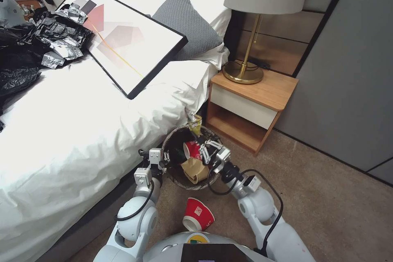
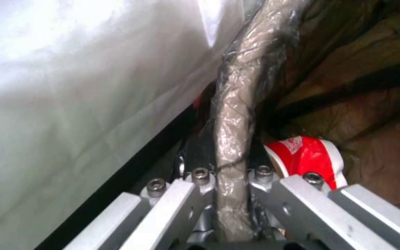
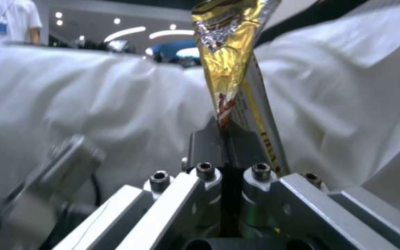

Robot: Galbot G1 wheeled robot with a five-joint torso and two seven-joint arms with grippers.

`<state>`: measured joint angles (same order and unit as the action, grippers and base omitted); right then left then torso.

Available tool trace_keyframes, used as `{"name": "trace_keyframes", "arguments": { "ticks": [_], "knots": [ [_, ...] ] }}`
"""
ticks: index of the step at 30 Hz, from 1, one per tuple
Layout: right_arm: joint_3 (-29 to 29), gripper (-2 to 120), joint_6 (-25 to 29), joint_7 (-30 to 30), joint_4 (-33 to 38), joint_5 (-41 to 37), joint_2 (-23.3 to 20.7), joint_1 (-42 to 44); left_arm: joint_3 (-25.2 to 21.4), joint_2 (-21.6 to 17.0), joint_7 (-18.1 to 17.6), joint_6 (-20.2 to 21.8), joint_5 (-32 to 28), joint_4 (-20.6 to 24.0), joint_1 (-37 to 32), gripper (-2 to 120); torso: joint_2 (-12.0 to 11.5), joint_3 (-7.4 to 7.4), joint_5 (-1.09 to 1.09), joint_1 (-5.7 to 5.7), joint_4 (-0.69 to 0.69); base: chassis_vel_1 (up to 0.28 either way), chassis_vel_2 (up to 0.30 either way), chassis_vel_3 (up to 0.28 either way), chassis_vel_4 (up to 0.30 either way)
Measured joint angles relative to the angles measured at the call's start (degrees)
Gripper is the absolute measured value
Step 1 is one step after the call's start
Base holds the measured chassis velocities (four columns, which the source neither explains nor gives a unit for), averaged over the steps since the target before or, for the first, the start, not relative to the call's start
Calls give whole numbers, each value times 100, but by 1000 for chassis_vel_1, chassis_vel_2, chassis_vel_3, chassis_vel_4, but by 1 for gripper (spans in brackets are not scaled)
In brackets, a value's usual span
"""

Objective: Pick up the trash bin, then pick up the garbage from the floor and place it into the trash bin.

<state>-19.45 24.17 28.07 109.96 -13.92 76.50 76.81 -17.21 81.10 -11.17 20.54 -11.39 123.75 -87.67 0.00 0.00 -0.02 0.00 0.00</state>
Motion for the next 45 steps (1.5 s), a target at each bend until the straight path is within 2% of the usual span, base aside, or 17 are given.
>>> {"name": "trace_keyframes", "arguments": {
  "ticks": [5, 7, 17, 19, 21, 24, 25, 32, 33, 36, 37, 40, 41, 43, 45],
  "knots": [
    [390, 0, -80, -9, 155, -3, -52, 206, 24, 6, 1, 0, 5, -7, -1, 0, 0, 0, 2, 0, -1, 0, 0, 0, 0],
    [569, 0, 2, 12, -47, 156, -71, 347, 57, 10, 1, 3, 9, -10, 1, 0, 0, 0, 2, 0, -1, 0, 0, 0, 0],
    [563, 0, 167, 57, -430, 388, 17, 389, 70, 28, 3, 11, 10, 5, 20, 0, 0, 0, 1, 0, 0, 0, 0, 0, 0],
    [519, 10, 169, 56, -496, 446, 20, 380, 78, 27, 3, 14, 8, 23, 19, 0, 0, 0, 2, 0, -1, 0, 0, 0, 0],
    [502, 13, 170, 56, -516, 450, 21, 366, 79, 23, 3, 15, 8, 28, 15, 0, 0, 0, 2, 0, -1, 0, 0, 0, 0],
    [480, 30, 167, 56, -533, 448, 20, 315, 82, 16, 3, 18, 5, 71, 2, 0, 0, 0, 1, 0, -1, 0, 0, 0, 0],
    [480, 30, 167, 56, -533, 448, 20, 315, 82, 16, 3, 18, 5, 71, 2, 0, 0, 0, 1, 0, -1, 0, 0, 0, 0],
    [472, 55, 118, 48, -556, 414, 16, 209, 88, 7, -5, 54, -35, 123, -26, 0, 0, 0, 2, 0, 0, 0, 0, 0, 0],
    [472, 55, 118, 48, -556, 414, 16, 209, 88, 7, -5, 54, -35, 123, -26, 0, 0, 0, 2, 0, 0, 0, 0, 0, 0],
    [470, 72, 74, 46, -557, 377, 10, 161, 88, 2, -5, 78, -35, 130, -25, 0, 0, 0, 2, 0, -1, 0, 0, 0, 0],
    [470, 72, 74, 46, -557, 377, 10, 161, 88, 2, -5, 78, -35, 130, -25, 0, 0, 0, 2, 0, -1, 0, 0, 0, 0],
    [456, 88, 68, 54, -566, 371, 1, 145, 92, -1, -8, 107, -38, 131, -19, 0, 0, 0, 2, 0, -1, 0, 0, 0, 0],
    [456, 88, 68, 54, -566, 371, 1, 145, 92, -1, -8, 107, -38, 131, -19, 0, 0, 0, 2, 0, -1, 0, 0, 0, 0],
    [436, 97, 68, 58, -570, 368, 3, 142, 95, -3, -12, 122, -38, 131, -19, 0, 0, 0, 2, 0, -1, 0, 0, 0, 0],
    [427, 99, 68, 58, -570, 364, 5, 142, 96, -4, -12, 127, -39, 130, -19, 0, 0, 0, 2, 0, -1, 0, 0, 0, 0]
  ]
}}
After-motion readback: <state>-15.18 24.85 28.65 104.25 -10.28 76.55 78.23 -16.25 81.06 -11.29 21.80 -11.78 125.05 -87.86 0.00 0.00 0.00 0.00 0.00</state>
